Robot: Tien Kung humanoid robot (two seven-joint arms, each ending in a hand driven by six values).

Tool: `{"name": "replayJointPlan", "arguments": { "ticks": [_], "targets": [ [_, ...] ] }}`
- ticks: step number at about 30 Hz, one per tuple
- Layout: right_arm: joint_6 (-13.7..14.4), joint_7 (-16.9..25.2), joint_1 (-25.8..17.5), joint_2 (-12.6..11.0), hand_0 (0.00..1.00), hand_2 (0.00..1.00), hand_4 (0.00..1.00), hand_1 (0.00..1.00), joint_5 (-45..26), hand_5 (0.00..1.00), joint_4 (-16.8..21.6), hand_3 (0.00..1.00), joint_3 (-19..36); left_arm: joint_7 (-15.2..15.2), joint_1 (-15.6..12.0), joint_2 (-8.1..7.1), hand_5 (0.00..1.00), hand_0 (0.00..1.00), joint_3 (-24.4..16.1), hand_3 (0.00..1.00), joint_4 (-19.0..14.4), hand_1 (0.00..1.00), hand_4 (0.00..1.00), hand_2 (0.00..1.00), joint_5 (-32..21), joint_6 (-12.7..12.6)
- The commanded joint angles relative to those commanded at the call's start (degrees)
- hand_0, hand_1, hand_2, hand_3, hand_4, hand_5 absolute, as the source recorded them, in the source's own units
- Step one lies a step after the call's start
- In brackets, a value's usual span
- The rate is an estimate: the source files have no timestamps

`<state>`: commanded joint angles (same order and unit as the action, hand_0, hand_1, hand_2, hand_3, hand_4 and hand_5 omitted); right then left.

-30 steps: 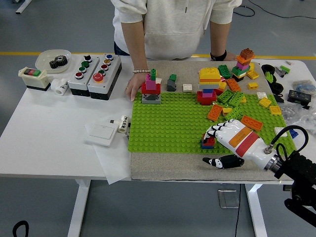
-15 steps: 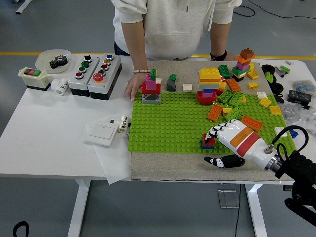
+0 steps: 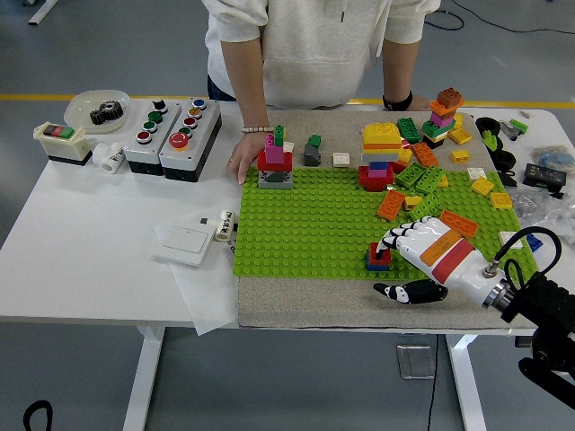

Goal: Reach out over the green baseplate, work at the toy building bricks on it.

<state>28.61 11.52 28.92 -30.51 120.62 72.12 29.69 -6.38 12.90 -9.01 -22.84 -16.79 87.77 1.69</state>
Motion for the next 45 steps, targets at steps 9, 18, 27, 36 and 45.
{"name": "replayJointPlan", "arguments": {
  "ticks": [9, 18, 27, 36, 45],
  "targets": [
    [-0.2, 0.1, 0.3, 0.4, 0.348, 0.591, 0.795, 0.505, 0.0, 0.527, -0.1, 0.551, -0.4, 0.0, 0.1, 0.04, 0.660, 0.658, 0.1, 0.608, 0.0, 0.652, 0.661, 0.677, 0.0, 0.0],
    [-0.2, 0.2, 0.5, 0.6, 0.348, 0.591, 0.796, 0.505, 0.0, 0.527, -0.4, 0.551, -0.7, 0.0, 0.2, 0.01, 0.660, 0.659, 0.0, 0.608, -0.1, 0.655, 0.661, 0.675, 0.0, -0.1],
    [-0.4, 0.3, 0.7, 0.8, 0.345, 0.592, 0.797, 0.504, 0.1, 0.518, -0.9, 0.552, -0.9, 0.0, 0.3, -0.07, 0.660, 0.658, 0.1, 0.608, -0.1, 0.649, 0.661, 0.677, -0.1, -0.1],
    [-0.7, 0.2, 0.8, 0.7, 0.344, 0.593, 0.798, 0.504, 0.2, 0.516, -1.0, 0.552, -1.2, -0.1, 0.3, -0.08, 0.660, 0.658, 0.0, 0.608, 0.0, 0.647, 0.661, 0.676, 0.0, 0.0],
    [-0.9, 0.2, 0.8, 0.7, 0.343, 0.592, 0.799, 0.504, 0.3, 0.514, -1.1, 0.552, -1.6, 0.0, 0.2, -0.02, 0.658, 0.658, 0.0, 0.607, -0.1, 0.651, 0.660, 0.676, 0.0, -0.1]
  ]
}}
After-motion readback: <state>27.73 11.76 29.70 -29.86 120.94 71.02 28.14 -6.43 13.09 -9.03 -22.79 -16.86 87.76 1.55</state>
